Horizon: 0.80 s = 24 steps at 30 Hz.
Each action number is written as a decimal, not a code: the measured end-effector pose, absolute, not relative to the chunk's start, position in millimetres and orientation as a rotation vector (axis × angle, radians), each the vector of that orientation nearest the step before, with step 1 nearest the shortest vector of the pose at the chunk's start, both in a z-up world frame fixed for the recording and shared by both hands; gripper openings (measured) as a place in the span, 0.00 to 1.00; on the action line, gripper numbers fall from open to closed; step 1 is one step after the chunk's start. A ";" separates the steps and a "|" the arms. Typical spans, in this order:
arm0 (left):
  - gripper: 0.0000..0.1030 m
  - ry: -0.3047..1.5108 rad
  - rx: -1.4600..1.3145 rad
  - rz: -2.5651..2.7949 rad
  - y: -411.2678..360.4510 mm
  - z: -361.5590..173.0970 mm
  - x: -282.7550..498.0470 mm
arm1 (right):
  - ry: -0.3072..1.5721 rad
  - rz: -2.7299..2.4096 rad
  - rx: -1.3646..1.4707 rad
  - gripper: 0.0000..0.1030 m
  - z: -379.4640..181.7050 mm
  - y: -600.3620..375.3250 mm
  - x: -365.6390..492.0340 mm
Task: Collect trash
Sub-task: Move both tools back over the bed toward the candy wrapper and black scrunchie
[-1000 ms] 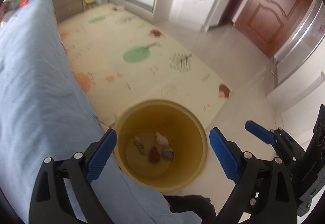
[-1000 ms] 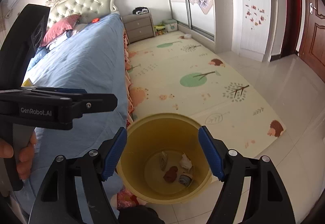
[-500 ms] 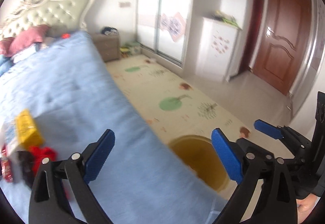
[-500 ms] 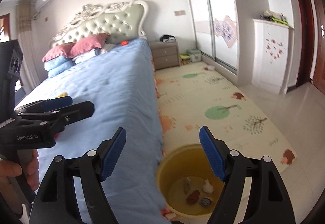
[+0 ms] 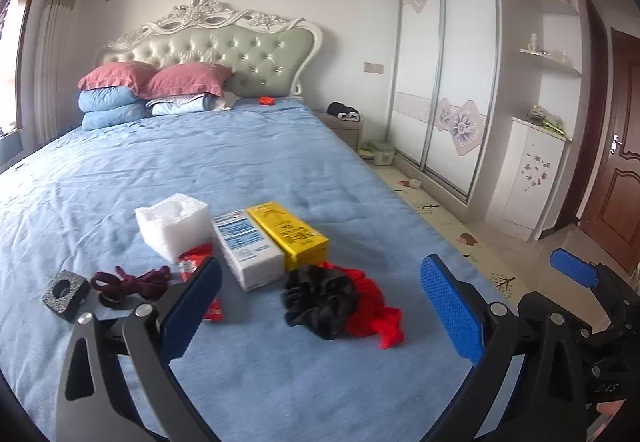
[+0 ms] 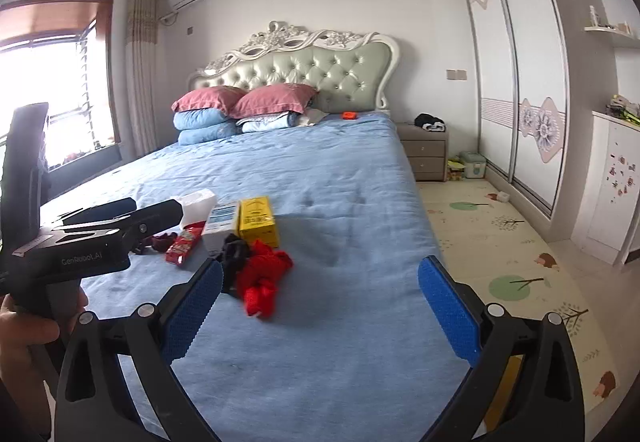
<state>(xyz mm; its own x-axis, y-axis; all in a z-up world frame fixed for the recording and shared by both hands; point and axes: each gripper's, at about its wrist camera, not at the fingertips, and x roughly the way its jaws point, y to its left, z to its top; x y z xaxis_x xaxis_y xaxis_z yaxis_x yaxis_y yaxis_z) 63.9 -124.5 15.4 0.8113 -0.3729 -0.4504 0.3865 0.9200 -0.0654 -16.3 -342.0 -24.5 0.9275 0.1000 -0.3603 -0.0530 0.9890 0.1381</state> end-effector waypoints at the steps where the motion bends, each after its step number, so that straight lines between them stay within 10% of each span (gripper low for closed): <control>1: 0.96 0.477 0.025 -0.393 -114.1 14.7 66.2 | 0.376 0.089 0.120 0.92 -24.1 -332.6 -11.4; 19: 0.96 0.486 -0.050 -0.257 -8.4 -15.2 99.1 | 0.465 0.193 0.083 0.92 -27.1 -236.4 52.7; 24: 0.96 0.535 -0.019 -0.268 -9.9 -25.9 116.2 | 0.557 0.182 0.050 0.73 -36.8 -226.3 83.3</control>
<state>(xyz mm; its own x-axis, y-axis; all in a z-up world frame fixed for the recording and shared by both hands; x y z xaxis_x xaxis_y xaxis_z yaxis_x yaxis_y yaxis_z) 116.2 -9.9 -25.9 0.8263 -0.2570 -0.5013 0.2469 0.9651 -0.0878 83.3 -226.3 -36.8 0.8333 0.1851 -0.5210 -0.1582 0.9827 0.0962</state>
